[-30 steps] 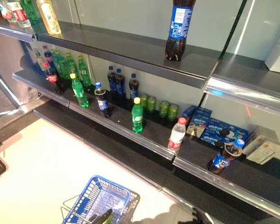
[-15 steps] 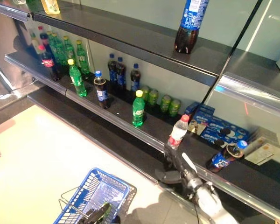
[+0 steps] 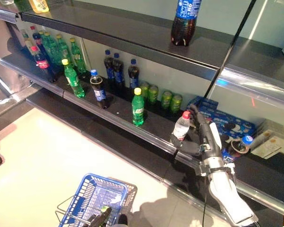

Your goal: Pick up the drink and place into the basket.

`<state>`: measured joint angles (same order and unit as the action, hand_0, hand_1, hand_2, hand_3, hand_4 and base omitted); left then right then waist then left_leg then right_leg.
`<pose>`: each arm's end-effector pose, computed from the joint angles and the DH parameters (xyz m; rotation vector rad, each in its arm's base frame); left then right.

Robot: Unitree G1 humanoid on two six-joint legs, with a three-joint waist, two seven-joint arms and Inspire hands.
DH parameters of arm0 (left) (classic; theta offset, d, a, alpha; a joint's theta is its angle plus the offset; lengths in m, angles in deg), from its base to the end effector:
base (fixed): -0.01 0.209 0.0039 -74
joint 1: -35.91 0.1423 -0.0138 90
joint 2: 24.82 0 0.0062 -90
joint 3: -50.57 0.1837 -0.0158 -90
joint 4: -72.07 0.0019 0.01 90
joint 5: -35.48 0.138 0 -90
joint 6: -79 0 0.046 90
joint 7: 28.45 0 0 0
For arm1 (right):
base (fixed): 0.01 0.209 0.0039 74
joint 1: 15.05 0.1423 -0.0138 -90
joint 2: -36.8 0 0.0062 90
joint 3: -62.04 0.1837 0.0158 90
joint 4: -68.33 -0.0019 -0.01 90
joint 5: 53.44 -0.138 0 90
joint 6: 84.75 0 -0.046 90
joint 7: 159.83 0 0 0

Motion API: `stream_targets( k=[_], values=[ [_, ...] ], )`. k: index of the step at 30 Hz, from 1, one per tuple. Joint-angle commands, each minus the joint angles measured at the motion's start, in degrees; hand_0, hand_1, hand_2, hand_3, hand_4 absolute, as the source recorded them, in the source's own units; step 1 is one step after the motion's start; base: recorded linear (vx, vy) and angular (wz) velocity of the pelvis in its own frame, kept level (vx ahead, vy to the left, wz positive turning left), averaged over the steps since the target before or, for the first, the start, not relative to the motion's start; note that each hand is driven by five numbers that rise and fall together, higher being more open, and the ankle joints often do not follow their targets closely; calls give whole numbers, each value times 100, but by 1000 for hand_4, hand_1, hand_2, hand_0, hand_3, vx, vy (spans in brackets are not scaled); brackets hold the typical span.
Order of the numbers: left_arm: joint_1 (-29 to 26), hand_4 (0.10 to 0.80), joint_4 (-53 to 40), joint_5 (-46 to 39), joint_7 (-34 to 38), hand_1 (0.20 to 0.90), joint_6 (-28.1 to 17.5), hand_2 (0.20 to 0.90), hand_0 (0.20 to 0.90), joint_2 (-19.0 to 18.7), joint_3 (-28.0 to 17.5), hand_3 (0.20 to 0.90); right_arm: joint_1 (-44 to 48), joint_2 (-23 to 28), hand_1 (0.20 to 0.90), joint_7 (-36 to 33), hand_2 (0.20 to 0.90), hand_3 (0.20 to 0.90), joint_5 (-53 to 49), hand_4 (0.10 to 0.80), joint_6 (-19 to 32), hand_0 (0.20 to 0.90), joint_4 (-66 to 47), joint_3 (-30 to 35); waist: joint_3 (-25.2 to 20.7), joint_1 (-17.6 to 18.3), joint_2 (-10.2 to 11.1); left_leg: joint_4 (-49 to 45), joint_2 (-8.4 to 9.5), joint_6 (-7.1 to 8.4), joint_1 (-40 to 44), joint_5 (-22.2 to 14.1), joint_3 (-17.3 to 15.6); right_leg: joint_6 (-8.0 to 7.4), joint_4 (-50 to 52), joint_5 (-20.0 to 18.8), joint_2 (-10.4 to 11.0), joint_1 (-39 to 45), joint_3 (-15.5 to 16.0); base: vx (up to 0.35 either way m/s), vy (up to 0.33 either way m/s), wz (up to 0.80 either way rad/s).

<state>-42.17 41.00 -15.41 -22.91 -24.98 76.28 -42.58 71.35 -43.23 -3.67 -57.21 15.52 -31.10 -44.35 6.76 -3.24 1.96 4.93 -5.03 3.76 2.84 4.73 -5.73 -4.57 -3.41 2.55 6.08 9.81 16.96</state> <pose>0.0354 0.1963 -0.1174 -0.6012 0.8873 0.8315 0.1821 -0.1696 0.0635 -0.2728 -0.2598 -0.0672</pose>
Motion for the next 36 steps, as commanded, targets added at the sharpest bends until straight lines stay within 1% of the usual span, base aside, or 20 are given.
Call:
stream_targets(
  k=[1,5,7,9,16,18,22,26,28,29,31,36],
  values=[
    [-214,100,-212,291,-254,300,-703,300,300,13,239,200,752,100,900,-634,900,900,336,800,759,900,-788,250,-221,-233,-90,-56,-386,109,320,-364,8,-361,125,-455,677,-279,18,31,30,0],
    [-163,100,-260,307,-200,300,-724,300,300,52,312,200,883,100,900,-1197,900,900,589,800,854,900,-846,224,-190,-287,-110,-113,-380,108,313,-378,36,-344,152,-443,685,-283,27,5,8,0],
    [-144,100,-257,318,-206,300,-736,300,300,58,324,200,898,95,900,-1354,900,900,675,800,870,900,-850,217,-177,-298,-117,-139,-379,109,304,-391,45,-344,173,-435,692,-292,34,0,0,0],
    [-132,100,-295,361,-164,300,-709,300,300,61,347,200,929,117,900,-1592,900,900,830,800,787,900,-874,212,-164,-316,-128,-166,-374,113,283,-398,68,-346,213,-420,697,-313,48,0,0,0],
    [-127,100,-352,351,-182,300,-649,300,300,19,458,200,870,215,900,-1614,900,900,522,800,514,900,-680,75,-109,-325,-140,-316,-379,134,225,-422,120,-307,372,-351,690,-374,77,0,0,0],
    [-150,100,-361,384,-185,300,-638,300,300,22,517,200,851,201,900,-1798,900,900,620,800,430,900,-622,32,-41,-316,-150,-477,-386,143,164,-456,133,-279,518,-303,700,-430,90,0,0,0],
    [-227,100,-461,343,-135,300,-663,300,300,7,741,200,1017,144,900,-2274,900,900,624,800,364,900,-401,-46,259,-293,-197,-986,-394,158,-139,-546,185,-186,890,-221,710,-711,52,-37,10,3],
    [-332,100,-585,277,-30,300,-686,300,300,-63,945,200,1288,23,900,-2508,900,900,641,800,359,900,-123,-105,579,-282,-250,-1374,-370,152,-467,-595,249,-111,1287,-116,695,-1048,9,-99,2,16],
    [-360,100,-623,222,-20,300,-699,300,300,-100,989,200,1399,2,900,-2624,900,900,650,800,348,900,-40,-136,706,-273,-273,-1481,-359,158,-560,-606,263,-93,1391,-86,705,-1138,8,-95,6,9],
    [-370,100,-651,172,-41,300,-735,300,300,-124,1043,200,1501,-30,900,-2734,900,900,650,800,300,900,26,-143,855,-250,-315,-1593,-337,169,-658,-615,268,-76,1493,-68,720,-1235,-14,-77,18,7],
    [-371,100,-656,169,-40,300,-740,300,300,-127,1052,200,1516,-33,900,-2753,900,900,636,800,281,900,34,-144,877,-246,-321,-1612,-333,169,-674,-619,271,-75,1513,-64,725,-1253,-20,-36,26,4],
    [-381,100,-809,-119,-192,300,-888,300,300,-105,1233,200,1665,-22,900,-2863,900,900,586,800,219,900,189,-140,1208,-139,-452,-1926,-247,151,-1019,-633,239,-45,1871,-34,843,-1627,-126,-57,73,3]
  ],
)
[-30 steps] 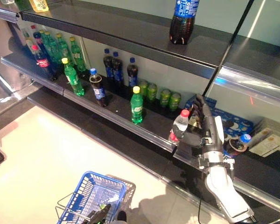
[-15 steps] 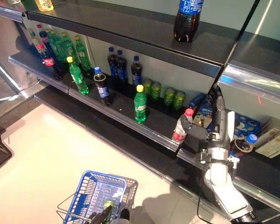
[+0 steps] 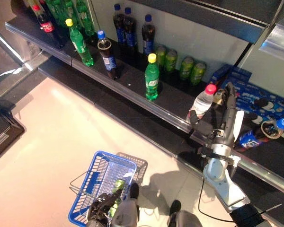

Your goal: Pick up the drink and place into the basket.

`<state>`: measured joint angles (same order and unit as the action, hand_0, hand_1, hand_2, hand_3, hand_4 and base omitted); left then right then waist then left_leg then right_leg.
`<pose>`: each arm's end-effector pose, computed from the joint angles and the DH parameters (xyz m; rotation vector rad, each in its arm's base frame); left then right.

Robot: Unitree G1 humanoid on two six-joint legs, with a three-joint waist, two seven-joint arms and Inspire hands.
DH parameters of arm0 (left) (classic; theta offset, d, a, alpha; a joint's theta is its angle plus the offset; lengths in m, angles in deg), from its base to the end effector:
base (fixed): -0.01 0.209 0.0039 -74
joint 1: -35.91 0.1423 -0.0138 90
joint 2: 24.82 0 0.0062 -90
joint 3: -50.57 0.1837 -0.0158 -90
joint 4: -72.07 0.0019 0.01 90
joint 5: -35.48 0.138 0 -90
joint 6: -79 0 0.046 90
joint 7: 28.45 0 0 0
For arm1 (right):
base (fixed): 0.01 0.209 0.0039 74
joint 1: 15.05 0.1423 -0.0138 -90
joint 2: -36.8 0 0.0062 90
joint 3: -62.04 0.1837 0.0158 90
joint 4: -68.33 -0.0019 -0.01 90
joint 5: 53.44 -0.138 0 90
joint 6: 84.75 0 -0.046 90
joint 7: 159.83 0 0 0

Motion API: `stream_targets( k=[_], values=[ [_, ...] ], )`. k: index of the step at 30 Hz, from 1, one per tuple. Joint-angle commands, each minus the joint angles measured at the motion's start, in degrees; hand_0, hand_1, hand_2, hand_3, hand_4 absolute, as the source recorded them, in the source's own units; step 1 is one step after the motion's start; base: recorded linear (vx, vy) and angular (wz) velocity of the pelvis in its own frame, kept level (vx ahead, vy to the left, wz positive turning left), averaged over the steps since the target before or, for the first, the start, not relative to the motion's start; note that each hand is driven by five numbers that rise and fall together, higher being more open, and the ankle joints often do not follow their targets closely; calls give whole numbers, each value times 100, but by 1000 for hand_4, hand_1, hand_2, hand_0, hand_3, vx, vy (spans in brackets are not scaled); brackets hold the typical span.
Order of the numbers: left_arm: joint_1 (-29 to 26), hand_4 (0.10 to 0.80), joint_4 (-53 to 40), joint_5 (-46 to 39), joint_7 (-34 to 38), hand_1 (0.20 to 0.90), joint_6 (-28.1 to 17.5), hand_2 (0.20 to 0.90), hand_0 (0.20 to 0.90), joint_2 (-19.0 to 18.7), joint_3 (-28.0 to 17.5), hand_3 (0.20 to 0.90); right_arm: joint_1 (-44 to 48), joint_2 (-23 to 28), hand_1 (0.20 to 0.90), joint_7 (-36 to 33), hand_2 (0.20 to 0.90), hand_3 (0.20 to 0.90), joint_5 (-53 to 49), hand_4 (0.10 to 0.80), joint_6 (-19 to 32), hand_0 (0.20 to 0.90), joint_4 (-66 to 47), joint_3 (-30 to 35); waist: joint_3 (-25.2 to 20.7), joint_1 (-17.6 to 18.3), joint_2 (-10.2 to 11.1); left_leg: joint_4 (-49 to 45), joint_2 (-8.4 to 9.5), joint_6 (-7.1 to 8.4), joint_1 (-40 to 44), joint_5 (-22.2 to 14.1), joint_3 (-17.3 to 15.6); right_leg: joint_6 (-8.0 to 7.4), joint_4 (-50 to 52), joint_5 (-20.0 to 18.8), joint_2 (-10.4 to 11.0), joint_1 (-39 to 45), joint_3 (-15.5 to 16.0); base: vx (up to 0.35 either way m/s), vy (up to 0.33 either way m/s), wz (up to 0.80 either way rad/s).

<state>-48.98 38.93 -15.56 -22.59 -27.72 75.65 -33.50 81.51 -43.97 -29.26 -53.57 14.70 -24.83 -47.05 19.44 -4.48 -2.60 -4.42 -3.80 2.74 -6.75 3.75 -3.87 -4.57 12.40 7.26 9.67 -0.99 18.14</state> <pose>0.0872 0.1820 -0.1084 -0.5535 0.7685 0.6241 0.2139 -0.1577 0.0733 -0.2708 -0.4058 -0.4625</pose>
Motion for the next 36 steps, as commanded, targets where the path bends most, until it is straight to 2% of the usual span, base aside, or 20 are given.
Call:
stream_targets(
  k=[1,6,10,18,29,36],
  values=[
    [275,100,-636,-168,-240,300,-641,300,300,-31,364,200,687,42,900,-322,900,900,253,800,293,900,-416,120,-2,1,-11,-1057,-358,252,-137,-538,54,-41,354,-501,501,-622,-265,-92,70,-5],
    [156,100,-859,-353,-265,300,-733,300,300,-3,564,200,897,28,900,-383,900,900,20,800,283,900,-321,78,263,47,-54,-1319,-324,234,-434,-515,67,-3,614,-483,542,-907,-356,-60,34,-3],
    [-94,100,-1104,-544,-286,300,-850,300,300,-27,828,200,1304,-103,900,-575,900,900,17,800,270,900,-150,-1,621,59,-101,-1631,-323,227,-815,-353,111,60,865,-462,513,-1218,-413,-74,14,-4],
    [-254,100,-1281,-632,-153,300,-863,300,300,-89,936,200,1835,-309,900,-918,900,900,31,800,160,900,16,78,932,28,-159,-1869,-352,219,-1129,-185,136,110,1042,-466,490,-1433,-433,-16,4,0],
    [-245,100,-1294,-573,-169,300,-759,300,300,-126,957,200,2652,-466,900,-1189,900,900,-294,800,150,900,564,316,1035,-168,-257,-1885,-338,224,-1292,-52,207,135,1040,-470,517,-1462,-357,4,0,0],
    [-289,100,-1345,-547,-267,300,-633,300,300,-204,985,200,3372,-381,900,-1373,900,900,-646,800,-97,900,879,516,1035,-340,-296,-1971,-272,181,-1413,-96,292,165,1107,-452,555,-1494,-302,65,-1,2]
  ],
)
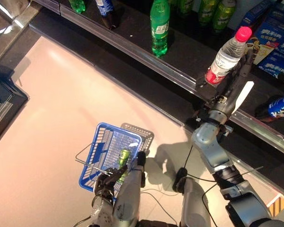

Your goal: Pick up the drink and place into the basket.

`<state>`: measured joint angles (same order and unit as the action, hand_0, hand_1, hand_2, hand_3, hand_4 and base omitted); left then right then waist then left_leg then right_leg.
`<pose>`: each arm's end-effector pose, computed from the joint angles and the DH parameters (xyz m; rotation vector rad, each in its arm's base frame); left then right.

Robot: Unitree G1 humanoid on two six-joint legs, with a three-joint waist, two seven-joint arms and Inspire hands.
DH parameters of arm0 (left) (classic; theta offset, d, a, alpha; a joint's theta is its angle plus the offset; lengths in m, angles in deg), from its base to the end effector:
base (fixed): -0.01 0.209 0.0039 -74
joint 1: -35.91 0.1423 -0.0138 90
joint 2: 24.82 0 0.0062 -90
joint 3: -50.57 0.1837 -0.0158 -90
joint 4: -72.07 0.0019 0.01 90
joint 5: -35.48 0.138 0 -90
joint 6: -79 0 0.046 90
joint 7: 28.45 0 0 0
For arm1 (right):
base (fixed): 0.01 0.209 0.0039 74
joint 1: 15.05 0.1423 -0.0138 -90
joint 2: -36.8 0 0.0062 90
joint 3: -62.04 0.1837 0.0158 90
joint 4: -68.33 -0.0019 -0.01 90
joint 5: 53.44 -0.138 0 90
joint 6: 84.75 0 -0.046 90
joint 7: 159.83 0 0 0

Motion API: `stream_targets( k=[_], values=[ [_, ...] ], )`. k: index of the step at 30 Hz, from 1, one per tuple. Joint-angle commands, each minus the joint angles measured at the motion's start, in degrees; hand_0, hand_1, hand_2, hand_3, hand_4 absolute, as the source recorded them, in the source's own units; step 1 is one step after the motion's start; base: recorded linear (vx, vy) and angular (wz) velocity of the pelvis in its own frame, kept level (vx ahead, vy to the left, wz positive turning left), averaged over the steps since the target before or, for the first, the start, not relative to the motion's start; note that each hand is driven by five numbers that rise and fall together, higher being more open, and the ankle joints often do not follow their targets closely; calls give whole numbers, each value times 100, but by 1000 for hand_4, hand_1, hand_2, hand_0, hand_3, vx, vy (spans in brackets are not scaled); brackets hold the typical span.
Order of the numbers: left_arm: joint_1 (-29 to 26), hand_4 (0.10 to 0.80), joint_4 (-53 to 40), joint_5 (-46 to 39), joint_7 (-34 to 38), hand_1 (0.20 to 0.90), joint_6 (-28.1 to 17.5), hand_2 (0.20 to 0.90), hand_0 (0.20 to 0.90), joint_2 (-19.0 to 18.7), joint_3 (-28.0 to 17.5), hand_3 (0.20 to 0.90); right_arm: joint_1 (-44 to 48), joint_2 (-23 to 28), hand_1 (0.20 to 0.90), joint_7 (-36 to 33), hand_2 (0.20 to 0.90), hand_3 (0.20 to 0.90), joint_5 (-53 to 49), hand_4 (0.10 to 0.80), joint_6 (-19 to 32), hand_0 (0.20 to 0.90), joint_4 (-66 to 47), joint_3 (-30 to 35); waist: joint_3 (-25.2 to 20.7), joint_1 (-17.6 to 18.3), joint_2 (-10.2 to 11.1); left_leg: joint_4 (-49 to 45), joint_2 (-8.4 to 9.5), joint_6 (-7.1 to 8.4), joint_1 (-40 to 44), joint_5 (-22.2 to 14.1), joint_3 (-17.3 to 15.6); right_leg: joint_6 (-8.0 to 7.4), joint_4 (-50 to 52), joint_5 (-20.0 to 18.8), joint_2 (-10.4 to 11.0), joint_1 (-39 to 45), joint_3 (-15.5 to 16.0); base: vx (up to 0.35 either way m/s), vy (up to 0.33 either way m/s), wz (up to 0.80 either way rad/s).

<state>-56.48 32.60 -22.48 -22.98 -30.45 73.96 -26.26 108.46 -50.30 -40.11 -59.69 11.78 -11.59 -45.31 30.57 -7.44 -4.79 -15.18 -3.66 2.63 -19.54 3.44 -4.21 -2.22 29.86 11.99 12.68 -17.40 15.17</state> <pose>0.1474 0.1711 -0.0830 -0.6278 0.5512 0.4732 0.2910 -0.1254 0.1475 -0.0400 -0.5539 -0.6688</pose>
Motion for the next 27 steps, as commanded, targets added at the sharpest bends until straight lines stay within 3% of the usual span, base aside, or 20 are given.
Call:
stream_targets(
  k=[1,16,27],
  values=[
    [454,100,-723,145,-235,300,-347,300,300,-42,264,200,740,268,900,-289,900,900,-67,800,181,900,-425,367,-78,-54,-80,-905,-282,186,-149,-76,333,-69,-630,-923,259,136,-3,48,3,2],
    [343,100,-791,87,-169,300,-223,300,300,-122,351,200,1407,498,900,-625,900,900,-412,800,94,900,117,703,-78,-159,-96,-1014,-180,62,-407,-262,337,-70,-515,-947,342,-122,-21,23,10,1],
    [278,100,-849,26,-102,300,-127,300,300,-227,305,200,1678,785,900,-420,900,900,-933,800,328,900,559,990,-78,-194,-63,-1105,-158,-9,-574,-408,330,-83,-367,-917,356,-320,-27,1,2,0]
  ],
)
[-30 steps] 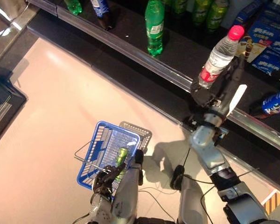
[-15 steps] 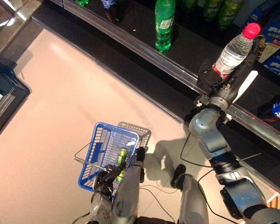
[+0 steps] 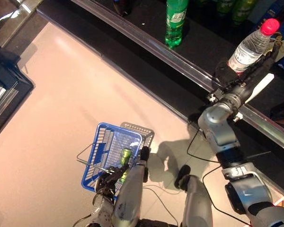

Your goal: Pick up the drink and place into the basket.

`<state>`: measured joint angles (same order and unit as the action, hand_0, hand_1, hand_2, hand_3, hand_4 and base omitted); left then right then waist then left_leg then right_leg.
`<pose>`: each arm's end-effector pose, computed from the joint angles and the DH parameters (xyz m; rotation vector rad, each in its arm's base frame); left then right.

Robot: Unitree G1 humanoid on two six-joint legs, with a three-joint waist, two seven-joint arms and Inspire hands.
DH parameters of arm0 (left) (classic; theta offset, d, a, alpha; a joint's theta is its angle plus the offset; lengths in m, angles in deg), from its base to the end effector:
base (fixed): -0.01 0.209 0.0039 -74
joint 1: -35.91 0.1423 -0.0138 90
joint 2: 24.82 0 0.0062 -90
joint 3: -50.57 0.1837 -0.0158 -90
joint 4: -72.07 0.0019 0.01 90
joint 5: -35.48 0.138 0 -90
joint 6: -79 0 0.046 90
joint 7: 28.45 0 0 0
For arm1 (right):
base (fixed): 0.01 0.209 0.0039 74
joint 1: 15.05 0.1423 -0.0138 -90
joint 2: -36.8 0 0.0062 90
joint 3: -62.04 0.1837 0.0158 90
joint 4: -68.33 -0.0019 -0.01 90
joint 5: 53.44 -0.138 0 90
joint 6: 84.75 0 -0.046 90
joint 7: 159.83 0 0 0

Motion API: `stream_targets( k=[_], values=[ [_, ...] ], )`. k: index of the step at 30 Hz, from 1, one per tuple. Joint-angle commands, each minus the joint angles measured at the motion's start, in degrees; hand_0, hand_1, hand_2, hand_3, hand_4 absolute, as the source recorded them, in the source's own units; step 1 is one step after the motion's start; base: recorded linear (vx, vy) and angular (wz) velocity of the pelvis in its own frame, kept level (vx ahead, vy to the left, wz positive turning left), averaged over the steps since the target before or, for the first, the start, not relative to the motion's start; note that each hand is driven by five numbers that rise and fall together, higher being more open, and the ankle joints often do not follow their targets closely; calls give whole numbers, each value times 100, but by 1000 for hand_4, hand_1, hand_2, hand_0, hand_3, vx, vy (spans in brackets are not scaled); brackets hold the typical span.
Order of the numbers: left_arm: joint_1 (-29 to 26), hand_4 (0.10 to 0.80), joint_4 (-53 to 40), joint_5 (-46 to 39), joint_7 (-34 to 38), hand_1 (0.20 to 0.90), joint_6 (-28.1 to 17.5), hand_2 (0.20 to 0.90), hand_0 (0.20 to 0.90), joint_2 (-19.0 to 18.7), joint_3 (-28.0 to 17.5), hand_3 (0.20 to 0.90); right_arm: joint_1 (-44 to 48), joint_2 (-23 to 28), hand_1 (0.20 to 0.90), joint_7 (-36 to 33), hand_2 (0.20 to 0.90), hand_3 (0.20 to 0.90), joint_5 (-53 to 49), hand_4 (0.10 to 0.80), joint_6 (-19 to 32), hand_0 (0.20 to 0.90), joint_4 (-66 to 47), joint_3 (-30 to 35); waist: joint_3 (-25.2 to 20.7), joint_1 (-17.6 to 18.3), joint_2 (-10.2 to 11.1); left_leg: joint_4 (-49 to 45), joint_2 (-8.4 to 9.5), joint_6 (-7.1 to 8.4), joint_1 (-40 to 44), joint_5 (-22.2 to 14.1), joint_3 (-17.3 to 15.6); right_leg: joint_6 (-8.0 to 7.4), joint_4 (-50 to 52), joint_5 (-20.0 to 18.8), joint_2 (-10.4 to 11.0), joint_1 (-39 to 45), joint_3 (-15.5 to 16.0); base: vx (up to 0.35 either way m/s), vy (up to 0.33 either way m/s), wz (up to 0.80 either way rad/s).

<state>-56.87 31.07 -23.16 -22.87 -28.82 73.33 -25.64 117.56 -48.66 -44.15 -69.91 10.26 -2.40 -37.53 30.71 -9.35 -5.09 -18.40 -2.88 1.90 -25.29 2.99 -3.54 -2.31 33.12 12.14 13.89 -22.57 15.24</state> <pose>0.1524 0.1709 -0.0798 -0.6387 0.5533 0.4484 0.3196 -0.1539 0.1808 0.1224 -0.4615 -0.8843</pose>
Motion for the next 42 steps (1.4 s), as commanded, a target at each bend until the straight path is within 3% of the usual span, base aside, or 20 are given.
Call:
stream_targets(
  k=[1,9,10,11,13,24,31,38,42],
  values=[
    [314,100,-714,79,-104,300,-274,300,300,-178,244,200,797,661,900,53,900,900,16,800,477,900,-333,230,-92,-5,-33,-789,-232,60,-11,-369,263,-72,-685,-930,234,183,-35,0,0,0],
    [306,100,-729,38,-152,300,-249,300,300,-237,238,200,1073,899,900,456,900,900,-340,800,580,900,-47,241,-92,-22,-35,-779,-191,33,-83,-402,277,-66,-640,-923,235,75,-52,0,0,0],
    [302,100,-726,32,-160,300,-250,300,300,-241,236,200,1089,906,796,468,796,779,-332,679,595,796,-32,233,-92,-23,-35,-782,-189,33,-92,-402,277,-67,-636,-922,236,65,-52,0,0,0],
    [294,100,-735,19,-159,300,-245,300,300,-252,239,200,1131,936,564,514,564,507,-325,407,565,564,-32,232,-92,-22,-34,-777,-185,28,-96,-406,275,-66,-632,-921,236,54,-53,0,0,0],
    [283,100,-745,-8,-173,300,-238,300,300,-267,228,200,1219,1012,300,694,300,200,-303,100,500,300,13,216,-92,-26,-28,-772,-170,12,-101,-424,267,-60,-615,-916,233,28,-67,0,0,0],
    [307,100,-802,-63,-189,300,-189,300,300,-346,195,200,1572,1411,300,1228,300,200,-183,100,155,300,257,2,-92,-79,7,-788,-129,-31,-106,-497,303,-49,-536,-885,236,-10,-62,0,0,0],
    [360,100,-822,-103,-239,300,-194,300,300,-452,157,200,1794,1650,300,1141,300,200,-143,100,200,300,382,-90,-92,-152,32,-773,-110,-34,-97,-499,335,-62,-524,-863,246,24,4,-10,-4,2],
    [364,100,-873,-201,-403,300,-305,300,300,-460,18,200,1703,1689,300,1124,300,200,-87,100,298,300,47,-13,-92,-144,63,-805,-110,-45,-9,-540,341,-25,-427,-773,232,95,34,-19,-2,1],
    [400,100,-971,-145,-483,300,-421,300,300,-472,-30,200,1428,1558,300,1397,300,200,-72,100,357,300,-726,109,-92,-89,87,-893,-105,-36,65,-589,331,22,-307,-679,214,163,39,0,0,0]
  ],
)
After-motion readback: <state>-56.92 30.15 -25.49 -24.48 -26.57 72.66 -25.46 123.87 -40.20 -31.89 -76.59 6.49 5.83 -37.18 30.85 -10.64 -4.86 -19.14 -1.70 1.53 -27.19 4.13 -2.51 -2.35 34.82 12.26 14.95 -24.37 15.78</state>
